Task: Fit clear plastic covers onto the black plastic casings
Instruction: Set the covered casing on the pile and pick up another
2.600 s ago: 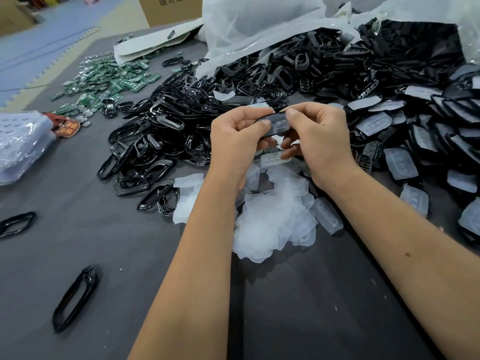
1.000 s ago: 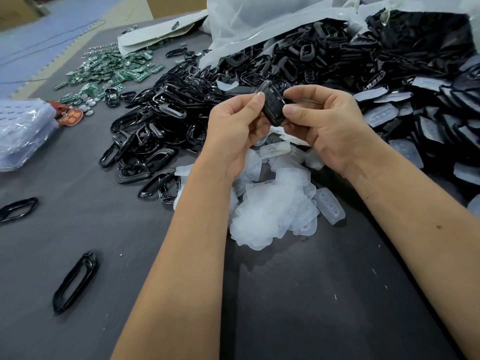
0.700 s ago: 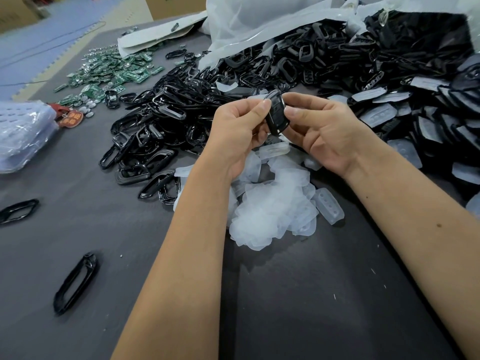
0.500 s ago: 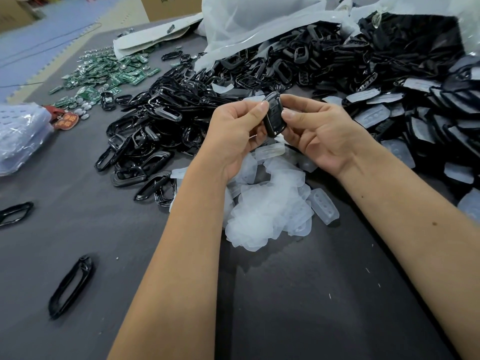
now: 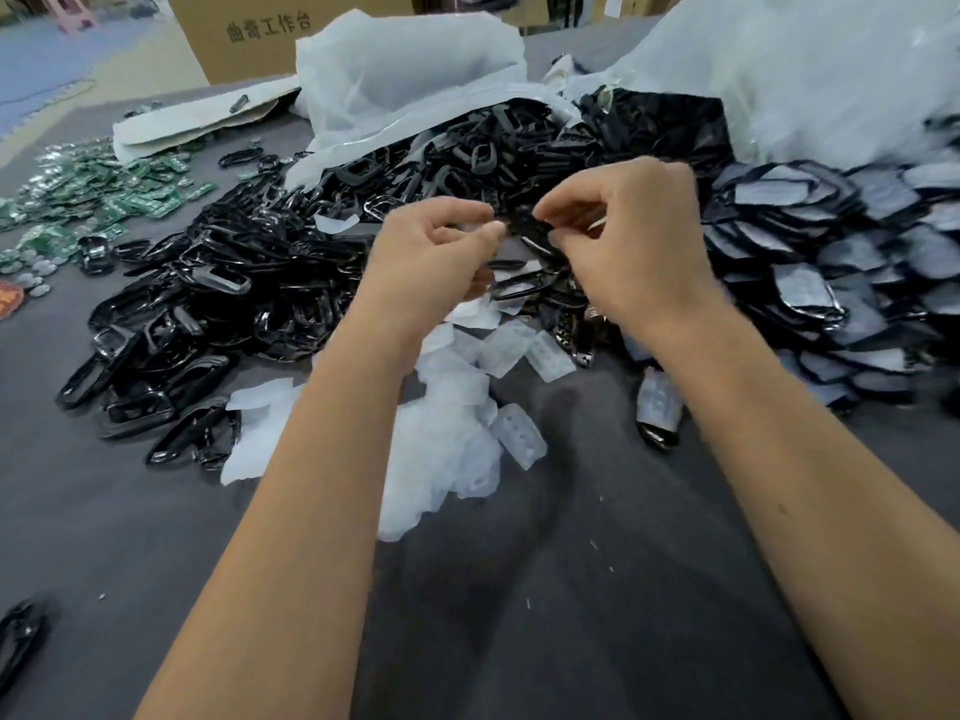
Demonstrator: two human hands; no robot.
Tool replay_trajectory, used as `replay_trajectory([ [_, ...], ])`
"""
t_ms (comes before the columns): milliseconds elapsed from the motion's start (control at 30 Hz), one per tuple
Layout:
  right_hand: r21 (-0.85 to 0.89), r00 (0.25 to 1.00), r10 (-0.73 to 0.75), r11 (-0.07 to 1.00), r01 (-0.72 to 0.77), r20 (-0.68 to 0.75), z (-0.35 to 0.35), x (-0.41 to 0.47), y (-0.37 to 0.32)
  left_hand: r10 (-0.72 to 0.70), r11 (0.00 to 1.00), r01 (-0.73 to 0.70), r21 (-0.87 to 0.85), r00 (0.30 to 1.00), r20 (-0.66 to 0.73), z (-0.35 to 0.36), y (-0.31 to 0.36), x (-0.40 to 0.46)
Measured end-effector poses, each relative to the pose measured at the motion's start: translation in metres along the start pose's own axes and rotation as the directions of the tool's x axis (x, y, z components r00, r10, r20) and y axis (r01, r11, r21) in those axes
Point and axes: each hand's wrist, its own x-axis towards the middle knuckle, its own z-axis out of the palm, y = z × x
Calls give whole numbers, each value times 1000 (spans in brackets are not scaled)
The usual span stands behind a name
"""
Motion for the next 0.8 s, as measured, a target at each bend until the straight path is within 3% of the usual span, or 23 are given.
replay_trajectory([
  [133, -270, 999, 8, 963, -18, -40, -34, 6, 22, 161, 881, -221, 419, 971, 175, 61, 23, 13],
  [233, -394, 997, 72, 917, -63, 8, -52, 6, 40, 174, 800, -275, 534, 957, 232, 93, 24, 17],
  [333, -474, 981, 162, 876, -93, 107, -61, 6, 52, 172, 779, -260, 571, 964, 205, 107, 16, 15],
  [500, -467, 977, 151, 882, -63, 153, -68, 16, 52, 233, 781, -264, 566, 964, 128, 107, 10, 4],
  [667, -338, 984, 81, 941, -22, 161, -58, 20, 30, 235, 806, -183, 564, 972, -21, 72, 6, -2],
  [800, -273, 923, 60, 961, 50, 379, -30, 13, 5, 123, 749, -51, 660, 990, -63, 34, -6, -6],
])
